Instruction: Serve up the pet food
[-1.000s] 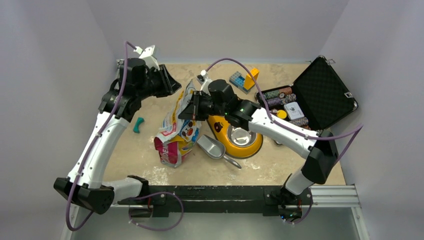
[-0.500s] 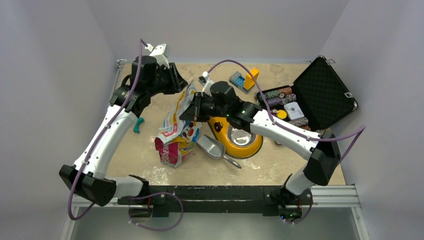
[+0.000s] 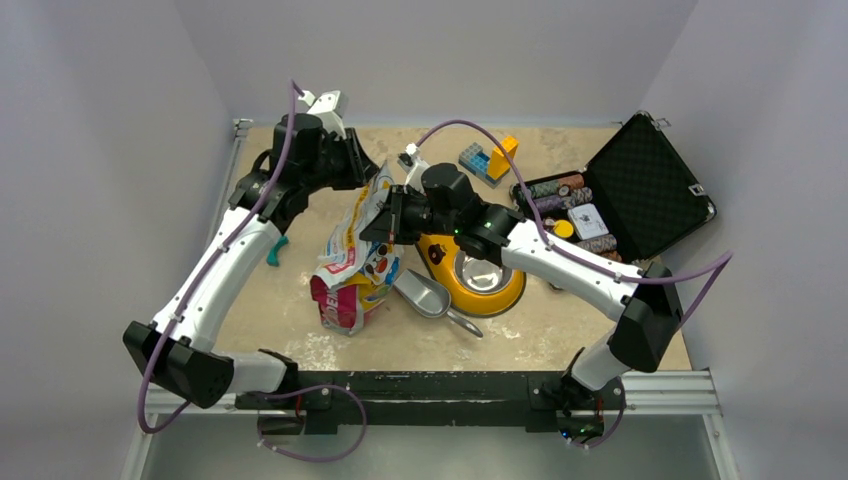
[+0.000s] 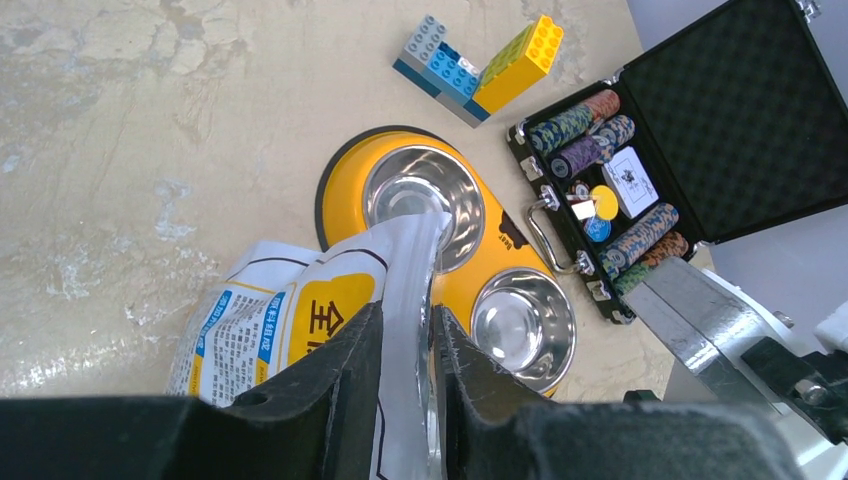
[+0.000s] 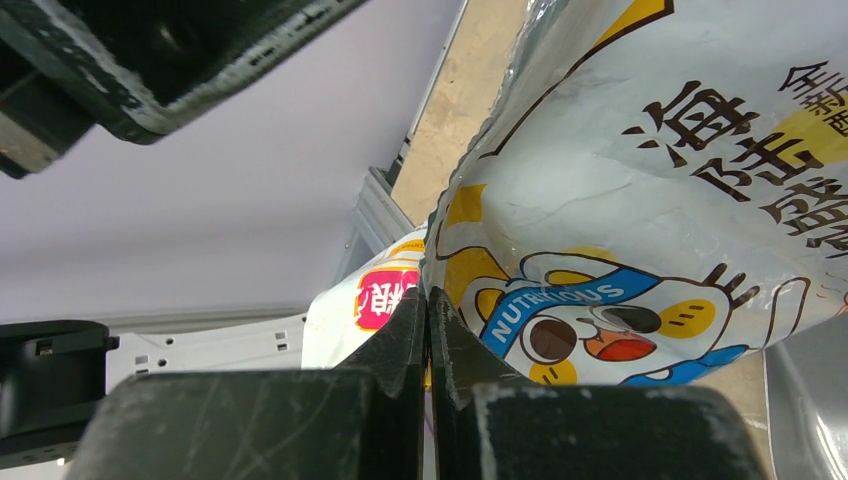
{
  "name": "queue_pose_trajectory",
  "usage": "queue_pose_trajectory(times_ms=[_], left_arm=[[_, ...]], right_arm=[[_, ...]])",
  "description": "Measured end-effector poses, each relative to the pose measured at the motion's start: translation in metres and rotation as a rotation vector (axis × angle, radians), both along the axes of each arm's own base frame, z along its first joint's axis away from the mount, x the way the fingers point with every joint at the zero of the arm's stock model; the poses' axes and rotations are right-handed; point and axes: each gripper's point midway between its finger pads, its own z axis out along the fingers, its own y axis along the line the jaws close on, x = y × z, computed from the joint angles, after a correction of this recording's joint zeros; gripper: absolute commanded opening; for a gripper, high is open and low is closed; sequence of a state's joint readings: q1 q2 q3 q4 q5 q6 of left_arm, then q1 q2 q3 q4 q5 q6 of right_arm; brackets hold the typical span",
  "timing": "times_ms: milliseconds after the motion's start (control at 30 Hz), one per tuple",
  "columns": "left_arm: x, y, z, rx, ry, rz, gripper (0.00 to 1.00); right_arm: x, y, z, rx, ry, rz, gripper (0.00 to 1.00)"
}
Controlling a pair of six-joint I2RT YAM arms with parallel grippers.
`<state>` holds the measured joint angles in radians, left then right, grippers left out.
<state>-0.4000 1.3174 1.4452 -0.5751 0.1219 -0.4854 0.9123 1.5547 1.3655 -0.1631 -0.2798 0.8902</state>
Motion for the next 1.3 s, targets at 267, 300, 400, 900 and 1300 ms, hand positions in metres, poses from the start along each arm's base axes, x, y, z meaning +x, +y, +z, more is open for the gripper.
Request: queue_pose_trajectory(times_ms=[267,300,400,900,1300], left_arm=[[0.001,-0.002,-0.013,0.014,0.022,0.001,0.22],[0.002,-0.002,-0.014,0.015,0.021,0.002,0.21],[0.002,-0.003,-0.015,0.020,0.019,0.003,0.18],[0.001,-0.001,-0.020,0.083,0.000,0.009,0.00],[-0.001,-0.001,-0.020,0.085,0.021,0.008,0.00]], right_arm=[[0.000,0.000,-0.001,-0.001,0.000,-0.001,0.00],[0.000,0.000,-0.001,-0.001,0.000,-0.001,0.00],[0.000,-0.001,-0.002,0.000,0.000,-0.002,0.00],[-0.005,-0.007,-0.005,-0.021,0.021,0.005,0.47],[0.056,-0.054,0.052,0.007,0.023,-0.217,0.37]])
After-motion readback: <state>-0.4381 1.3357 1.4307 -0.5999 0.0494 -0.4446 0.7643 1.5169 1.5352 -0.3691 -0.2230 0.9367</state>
